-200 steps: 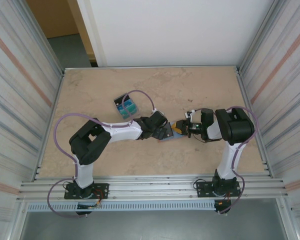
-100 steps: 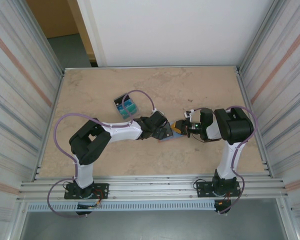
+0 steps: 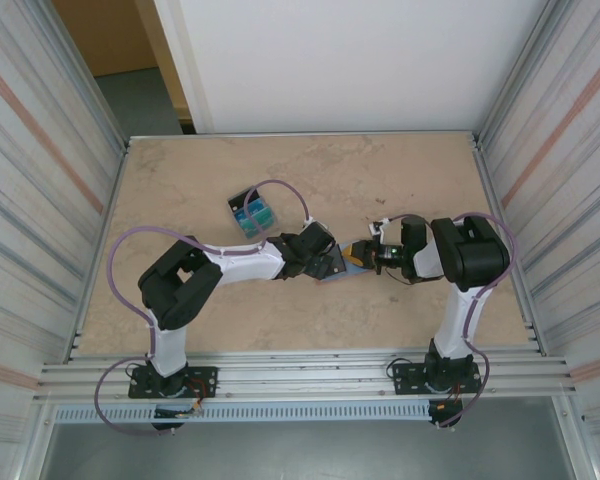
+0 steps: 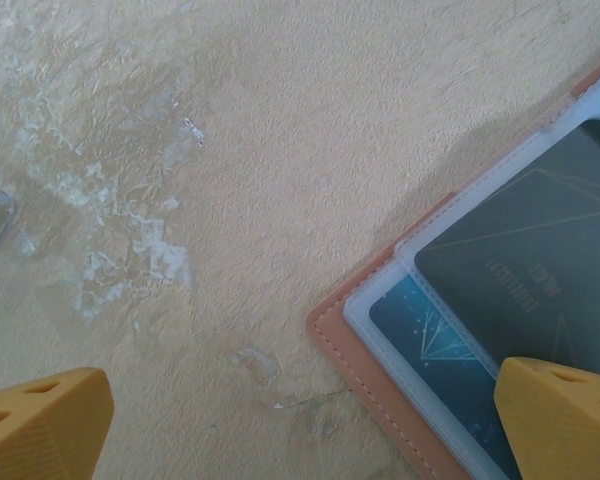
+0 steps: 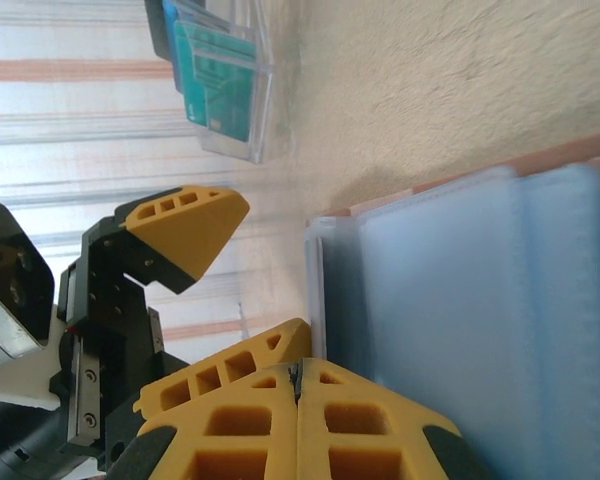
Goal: Take the credit cards out of the card holder
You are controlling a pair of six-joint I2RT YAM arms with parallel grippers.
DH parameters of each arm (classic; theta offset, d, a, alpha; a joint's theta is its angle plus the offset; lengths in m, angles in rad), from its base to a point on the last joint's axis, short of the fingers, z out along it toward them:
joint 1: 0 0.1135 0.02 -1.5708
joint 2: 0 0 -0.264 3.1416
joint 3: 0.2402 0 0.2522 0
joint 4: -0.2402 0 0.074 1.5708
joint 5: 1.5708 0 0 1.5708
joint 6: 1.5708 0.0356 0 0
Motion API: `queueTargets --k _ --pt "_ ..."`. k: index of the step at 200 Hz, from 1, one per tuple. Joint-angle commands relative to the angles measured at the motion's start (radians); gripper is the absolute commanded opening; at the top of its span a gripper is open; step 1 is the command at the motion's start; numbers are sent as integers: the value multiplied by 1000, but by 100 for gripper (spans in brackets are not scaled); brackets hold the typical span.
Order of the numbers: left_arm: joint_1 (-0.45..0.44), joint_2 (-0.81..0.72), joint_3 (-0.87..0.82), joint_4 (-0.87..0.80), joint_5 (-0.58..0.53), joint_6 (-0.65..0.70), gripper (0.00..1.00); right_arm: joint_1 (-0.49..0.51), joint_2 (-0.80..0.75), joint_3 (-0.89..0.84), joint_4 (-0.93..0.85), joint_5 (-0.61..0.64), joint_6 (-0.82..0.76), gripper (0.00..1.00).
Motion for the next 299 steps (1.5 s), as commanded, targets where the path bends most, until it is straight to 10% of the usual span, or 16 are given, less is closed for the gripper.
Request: queueTargets --k 1,131,299 --pt "8 17 -12 -77 -29 19 99 -36 -15 -29 -108 52 -41 0" --pt "11 18 -13 -74 -23 15 99 10 -131 5 -379 119 -187 22" --pt "12 15 -14 -70 -15 15 99 80 -207 110 -617 166 -293 21"
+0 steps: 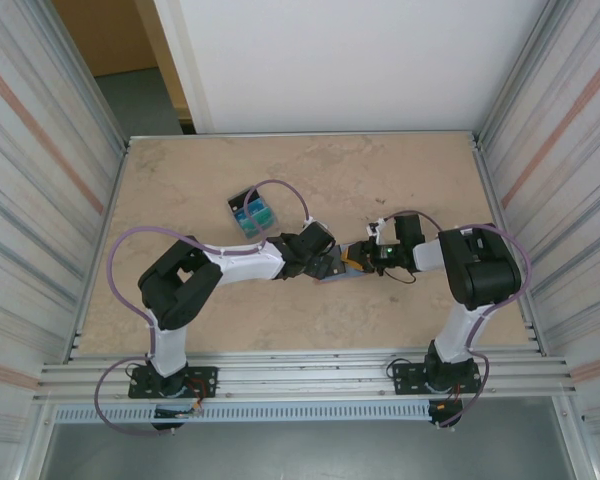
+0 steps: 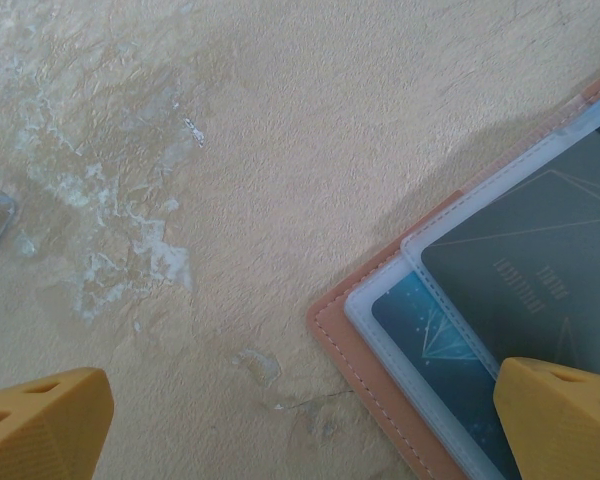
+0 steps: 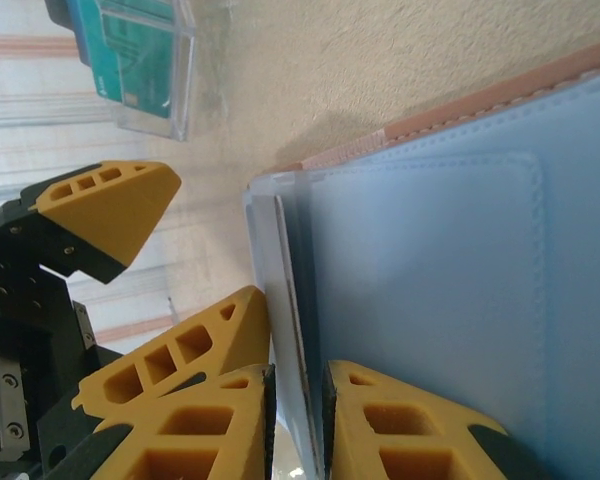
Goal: Take the credit cards out of the card holder
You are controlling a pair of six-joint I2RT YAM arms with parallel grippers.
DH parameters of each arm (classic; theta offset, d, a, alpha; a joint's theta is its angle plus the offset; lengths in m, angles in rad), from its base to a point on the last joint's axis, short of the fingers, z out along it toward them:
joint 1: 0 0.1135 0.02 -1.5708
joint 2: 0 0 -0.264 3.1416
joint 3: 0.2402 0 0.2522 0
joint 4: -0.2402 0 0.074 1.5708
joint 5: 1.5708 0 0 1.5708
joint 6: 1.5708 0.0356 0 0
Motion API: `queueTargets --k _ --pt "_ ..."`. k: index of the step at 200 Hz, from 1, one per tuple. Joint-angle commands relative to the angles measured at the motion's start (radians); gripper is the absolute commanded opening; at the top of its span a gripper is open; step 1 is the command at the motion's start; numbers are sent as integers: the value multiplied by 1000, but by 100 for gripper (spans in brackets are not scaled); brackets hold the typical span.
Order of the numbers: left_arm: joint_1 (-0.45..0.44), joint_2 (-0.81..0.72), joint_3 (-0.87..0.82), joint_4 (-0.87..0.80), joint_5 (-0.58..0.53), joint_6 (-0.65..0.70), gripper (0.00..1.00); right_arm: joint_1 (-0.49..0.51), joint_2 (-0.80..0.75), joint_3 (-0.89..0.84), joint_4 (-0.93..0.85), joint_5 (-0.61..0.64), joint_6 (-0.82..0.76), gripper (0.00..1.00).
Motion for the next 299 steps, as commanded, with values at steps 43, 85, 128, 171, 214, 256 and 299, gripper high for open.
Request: queueTargets --k 43,85,128,171,214,256,299 --pt "10 14 -15 -69 -15 16 99 25 -46 66 -157 25 -79 19" --pt "10 13 -16 -69 -10 17 99 24 20 56 -64 -15 -36 17" --pt "10 15 -13 -69 -7 19 99 29 75 47 60 -69 23 18" --pt "10 18 -11 -70 -9 16 99 28 78 47 75 -88 31 12" --pt "10 17 -17 -78 -21 14 99 -1 58 8 189 -144 104 12" --pt "11 19 -17 -78 -19 12 99 -18 41 -4 197 -154 109 12" --pt "10 18 -17 -78 -21 13 99 -44 41 -23 197 -150 104 9"
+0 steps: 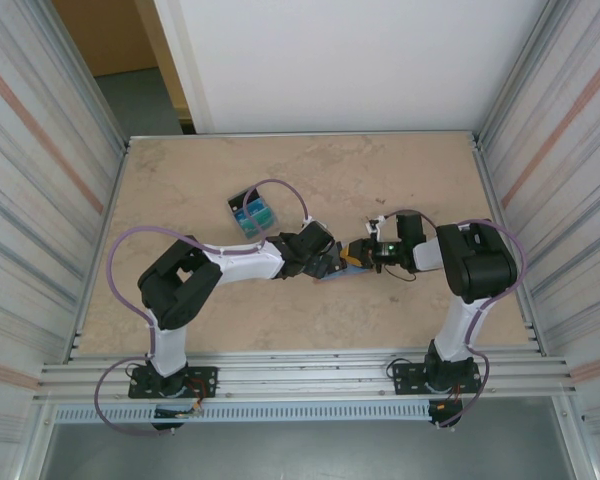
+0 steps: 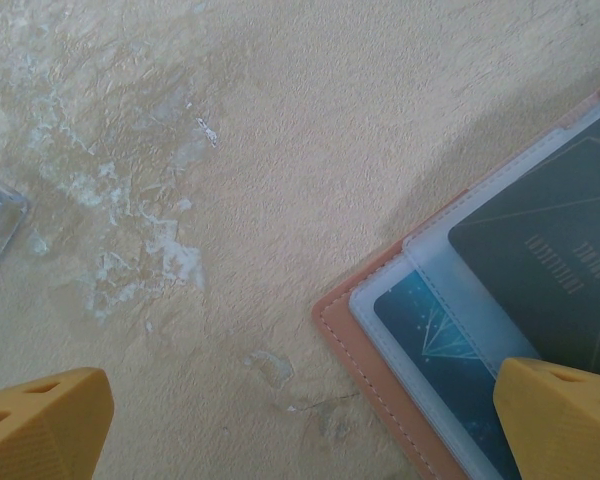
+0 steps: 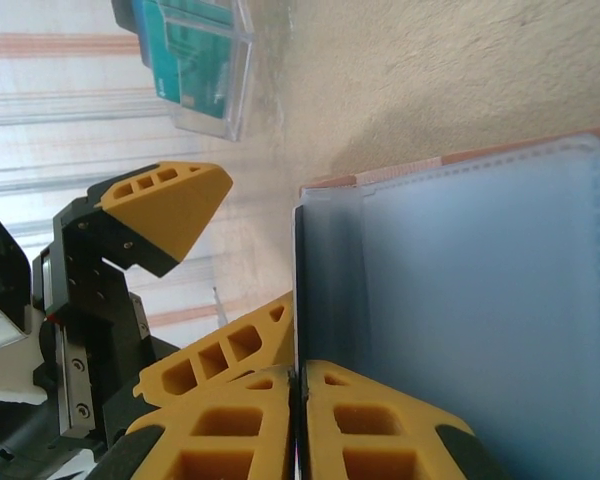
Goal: Take the credit cards out of the card holder
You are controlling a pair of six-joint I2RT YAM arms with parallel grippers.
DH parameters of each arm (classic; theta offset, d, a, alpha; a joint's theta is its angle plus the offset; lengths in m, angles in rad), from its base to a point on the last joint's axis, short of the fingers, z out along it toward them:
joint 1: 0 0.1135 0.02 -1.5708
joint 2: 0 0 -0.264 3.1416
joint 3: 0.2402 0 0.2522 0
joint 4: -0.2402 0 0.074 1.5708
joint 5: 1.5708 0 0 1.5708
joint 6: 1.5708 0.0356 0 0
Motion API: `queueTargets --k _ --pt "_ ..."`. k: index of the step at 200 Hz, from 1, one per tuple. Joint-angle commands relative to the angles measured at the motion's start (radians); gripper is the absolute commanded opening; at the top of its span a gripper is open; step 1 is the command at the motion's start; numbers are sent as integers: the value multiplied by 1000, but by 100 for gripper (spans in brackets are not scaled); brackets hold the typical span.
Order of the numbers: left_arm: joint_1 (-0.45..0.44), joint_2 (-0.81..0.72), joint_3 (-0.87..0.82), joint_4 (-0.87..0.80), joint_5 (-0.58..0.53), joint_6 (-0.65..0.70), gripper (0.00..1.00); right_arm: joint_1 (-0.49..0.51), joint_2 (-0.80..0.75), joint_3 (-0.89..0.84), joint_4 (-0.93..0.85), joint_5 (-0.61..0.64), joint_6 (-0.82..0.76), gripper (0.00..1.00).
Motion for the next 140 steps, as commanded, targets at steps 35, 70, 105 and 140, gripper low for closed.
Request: queueTargets --k 35,70,105,140 --pt "5 10 -18 -78 -13 10 99 -39 -39 -22 -51 -3 -46 4" --pt "6 -17 -22 -84 -15 14 99 -60 -103 4 -271 79 -188 2" --pt "5 -48 -24 -91 -14 16 99 -89 -168 31 -438 142 -287 2" --pt "1 -105 -29 -103 -21 10 99 -101 -256 33 -524 189 -336 2"
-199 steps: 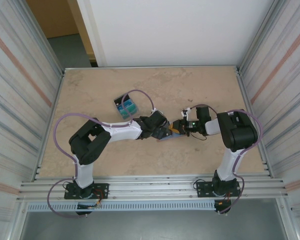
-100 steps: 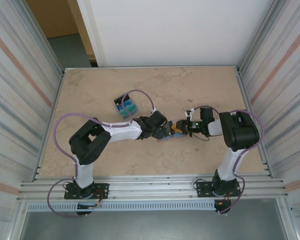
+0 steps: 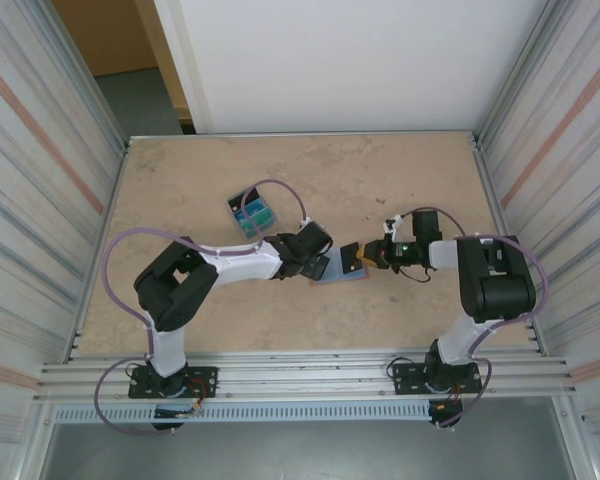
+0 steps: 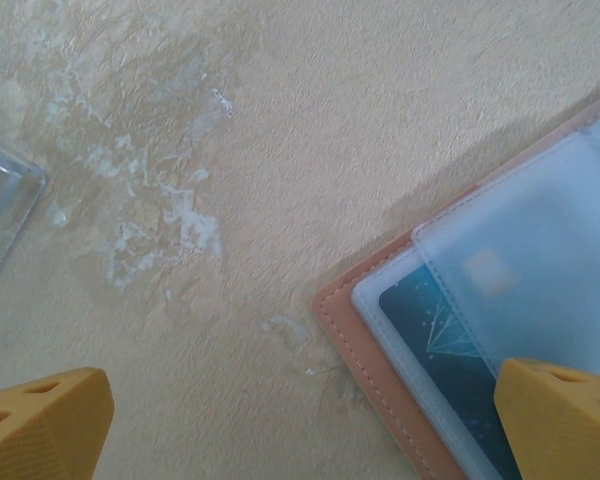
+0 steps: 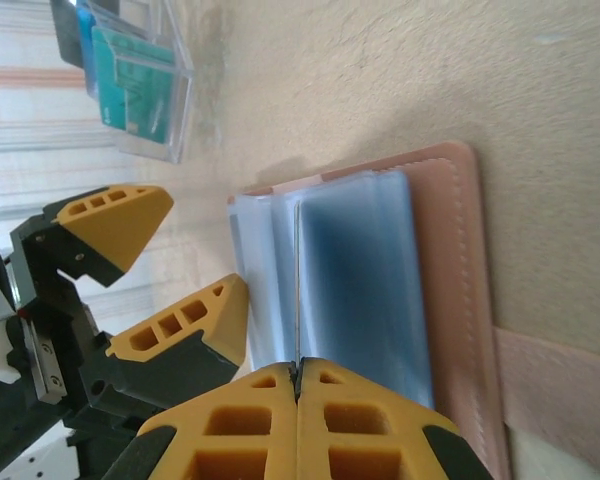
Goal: Take the credit cards out of the card holder
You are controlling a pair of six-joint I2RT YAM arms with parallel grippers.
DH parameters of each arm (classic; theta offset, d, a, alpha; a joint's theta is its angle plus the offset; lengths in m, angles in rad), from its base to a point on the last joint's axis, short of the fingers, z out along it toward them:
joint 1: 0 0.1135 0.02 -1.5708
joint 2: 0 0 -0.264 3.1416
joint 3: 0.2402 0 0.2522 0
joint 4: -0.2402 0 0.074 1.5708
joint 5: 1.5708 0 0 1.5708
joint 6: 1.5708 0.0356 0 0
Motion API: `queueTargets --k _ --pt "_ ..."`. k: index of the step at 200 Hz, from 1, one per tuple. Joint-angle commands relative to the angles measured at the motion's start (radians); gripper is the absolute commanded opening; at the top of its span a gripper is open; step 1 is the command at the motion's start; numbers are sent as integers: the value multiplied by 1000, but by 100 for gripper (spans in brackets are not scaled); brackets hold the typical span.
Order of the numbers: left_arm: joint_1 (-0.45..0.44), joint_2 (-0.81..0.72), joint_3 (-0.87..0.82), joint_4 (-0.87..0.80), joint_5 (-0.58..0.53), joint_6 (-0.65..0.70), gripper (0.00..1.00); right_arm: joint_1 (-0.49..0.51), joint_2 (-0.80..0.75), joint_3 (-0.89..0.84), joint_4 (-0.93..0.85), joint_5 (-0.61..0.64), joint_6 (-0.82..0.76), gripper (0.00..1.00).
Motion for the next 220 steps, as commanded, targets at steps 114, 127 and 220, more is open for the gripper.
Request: queueTargets --k 114,127,220 --pt "52 -477 -224 222 266 -229 97 111 -425 -42 50 136 107 1" --pt "93 -513 -278 326 373 -274 93 139 -430 -35 92 131 145 1" --pt "204 -528 -374 600 710 -411 77 297 -349 46 358 85 337 1"
